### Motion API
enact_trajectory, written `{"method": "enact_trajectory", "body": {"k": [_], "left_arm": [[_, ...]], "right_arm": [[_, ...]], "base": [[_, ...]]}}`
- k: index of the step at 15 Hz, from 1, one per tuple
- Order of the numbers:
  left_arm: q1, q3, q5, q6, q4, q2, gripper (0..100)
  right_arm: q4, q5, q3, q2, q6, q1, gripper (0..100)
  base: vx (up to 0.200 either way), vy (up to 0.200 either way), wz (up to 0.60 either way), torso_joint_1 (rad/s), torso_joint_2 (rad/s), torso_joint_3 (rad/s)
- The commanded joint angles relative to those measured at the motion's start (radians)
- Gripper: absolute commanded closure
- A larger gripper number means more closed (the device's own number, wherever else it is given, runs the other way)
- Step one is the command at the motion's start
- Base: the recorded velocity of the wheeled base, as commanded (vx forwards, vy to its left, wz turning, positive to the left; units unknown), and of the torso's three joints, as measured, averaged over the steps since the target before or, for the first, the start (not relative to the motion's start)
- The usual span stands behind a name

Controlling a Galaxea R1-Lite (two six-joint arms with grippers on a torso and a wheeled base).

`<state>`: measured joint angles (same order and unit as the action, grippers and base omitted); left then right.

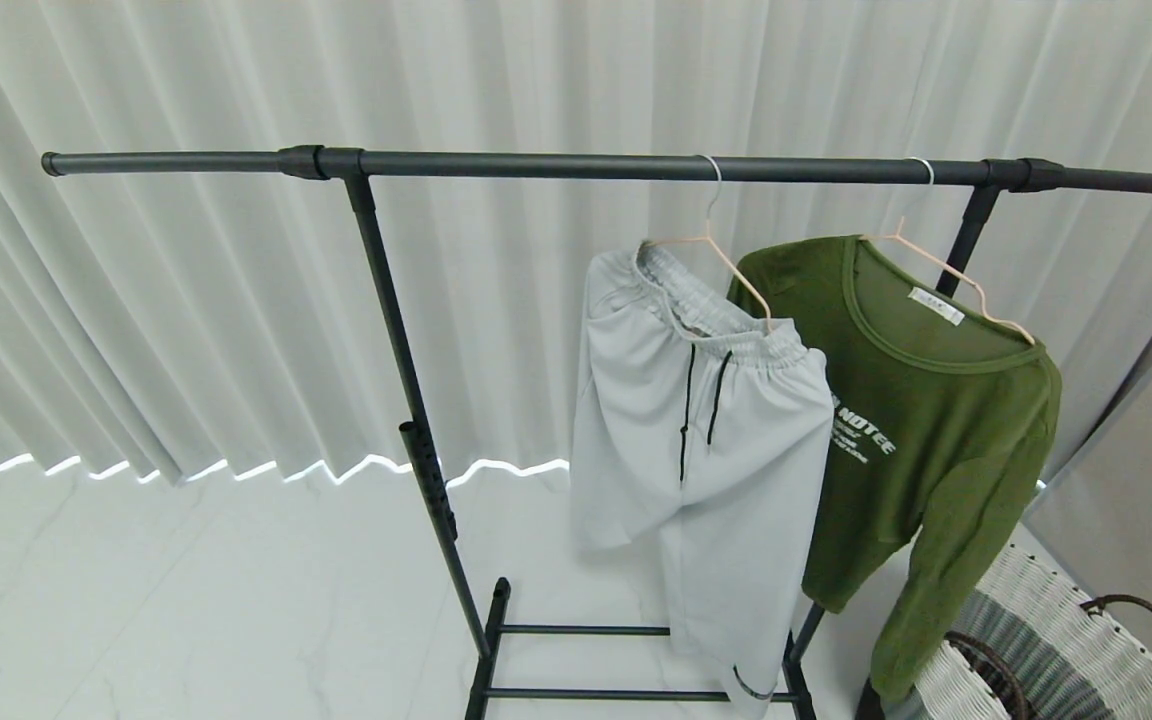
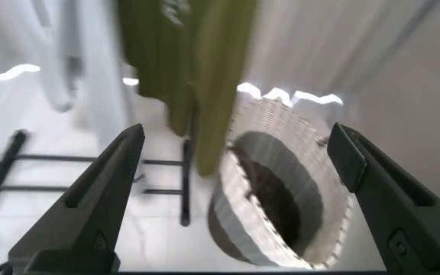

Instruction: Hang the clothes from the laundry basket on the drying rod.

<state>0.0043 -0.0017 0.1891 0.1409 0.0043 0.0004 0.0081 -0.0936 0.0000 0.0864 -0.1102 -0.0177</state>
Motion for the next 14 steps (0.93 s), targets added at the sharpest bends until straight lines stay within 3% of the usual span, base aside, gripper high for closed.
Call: {"method": "enact_trajectory", "body": {"k": [1, 4, 5, 9, 14], "left_arm": [[0.0, 0.0, 0.0, 0.0, 0.0, 0.0, 0], [0.0, 0.0, -0.002, -0.001, 0.0, 0.0, 0], [0.002, 0.0, -0.002, -0.001, 0.0, 0.0, 0], [0.0, 0.0, -0.002, -0.001, 0.0, 0.0, 0], [0.0, 0.0, -0.002, -0.001, 0.0, 0.0, 0]], "right_arm": [[0.001, 0.002, -0.002, -0.014, 0.003, 0.056, 0], [0.009, 0.029, -0.002, -0.086, 0.018, 0.01, 0], [0.01, 0.091, -0.002, -0.085, 0.041, 0.012, 0], [0.009, 0.103, -0.002, -0.086, 0.099, 0.012, 0], [0.009, 0.103, -0.002, -0.086, 0.092, 0.012, 0]], "base": [[0.0, 0.0, 0.0, 0.0, 0.0, 0.0], [0.0, 0.0, 0.0, 0.0, 0.0, 0.0], [0.0, 0.0, 0.0, 0.0, 0.0, 0.0], [0.0, 0.0, 0.0, 0.0, 0.0, 0.0], [0.0, 0.0, 0.0, 0.0, 0.0, 0.0]]}}
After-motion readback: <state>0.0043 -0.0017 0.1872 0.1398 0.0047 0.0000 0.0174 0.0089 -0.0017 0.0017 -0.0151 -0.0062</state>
